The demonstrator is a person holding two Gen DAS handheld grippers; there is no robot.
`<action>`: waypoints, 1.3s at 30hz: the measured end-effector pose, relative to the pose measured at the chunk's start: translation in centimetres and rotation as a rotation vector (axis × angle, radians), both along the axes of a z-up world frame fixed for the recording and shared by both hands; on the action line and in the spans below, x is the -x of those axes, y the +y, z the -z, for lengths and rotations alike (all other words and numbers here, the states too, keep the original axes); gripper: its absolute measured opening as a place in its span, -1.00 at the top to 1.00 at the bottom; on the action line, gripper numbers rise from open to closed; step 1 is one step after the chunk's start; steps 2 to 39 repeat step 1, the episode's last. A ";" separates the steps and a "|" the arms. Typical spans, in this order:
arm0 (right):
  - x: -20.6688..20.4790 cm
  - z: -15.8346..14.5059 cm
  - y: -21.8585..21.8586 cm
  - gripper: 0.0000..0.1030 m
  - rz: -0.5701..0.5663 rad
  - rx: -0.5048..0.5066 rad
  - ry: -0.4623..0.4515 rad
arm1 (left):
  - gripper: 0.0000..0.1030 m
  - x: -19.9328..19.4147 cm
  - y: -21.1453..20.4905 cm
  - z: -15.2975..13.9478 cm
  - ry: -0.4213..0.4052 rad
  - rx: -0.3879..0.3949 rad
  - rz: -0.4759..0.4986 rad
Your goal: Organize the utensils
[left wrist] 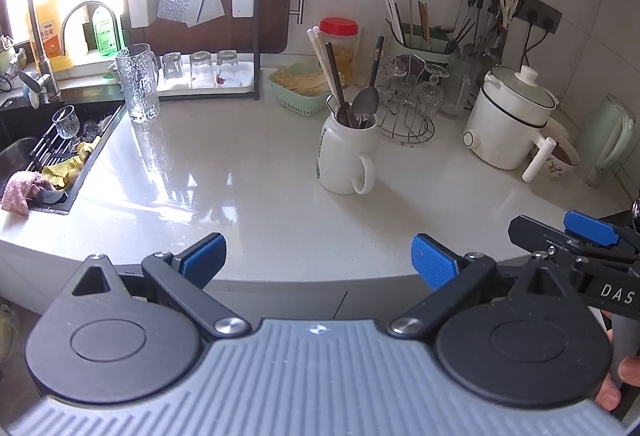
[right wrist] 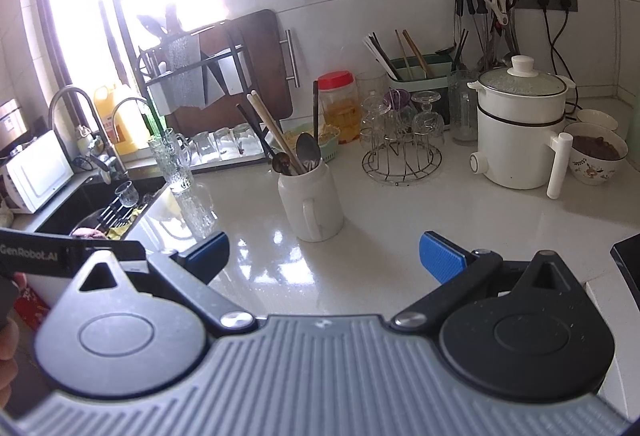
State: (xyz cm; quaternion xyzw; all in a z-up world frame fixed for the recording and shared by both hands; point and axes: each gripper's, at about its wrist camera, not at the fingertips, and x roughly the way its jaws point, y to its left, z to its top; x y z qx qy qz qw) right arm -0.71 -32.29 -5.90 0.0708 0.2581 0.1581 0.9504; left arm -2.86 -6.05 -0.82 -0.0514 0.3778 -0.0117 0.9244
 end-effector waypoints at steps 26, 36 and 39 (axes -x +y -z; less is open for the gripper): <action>0.0 0.0 0.0 -1.00 -0.002 0.002 0.001 | -0.95 0.0 0.0 0.0 0.000 0.001 -0.002; 0.0 0.0 0.0 -1.00 -0.002 0.002 0.001 | -0.95 0.0 0.0 0.0 0.000 0.001 -0.002; 0.0 0.0 0.0 -1.00 -0.002 0.002 0.001 | -0.95 0.0 0.0 0.0 0.000 0.001 -0.002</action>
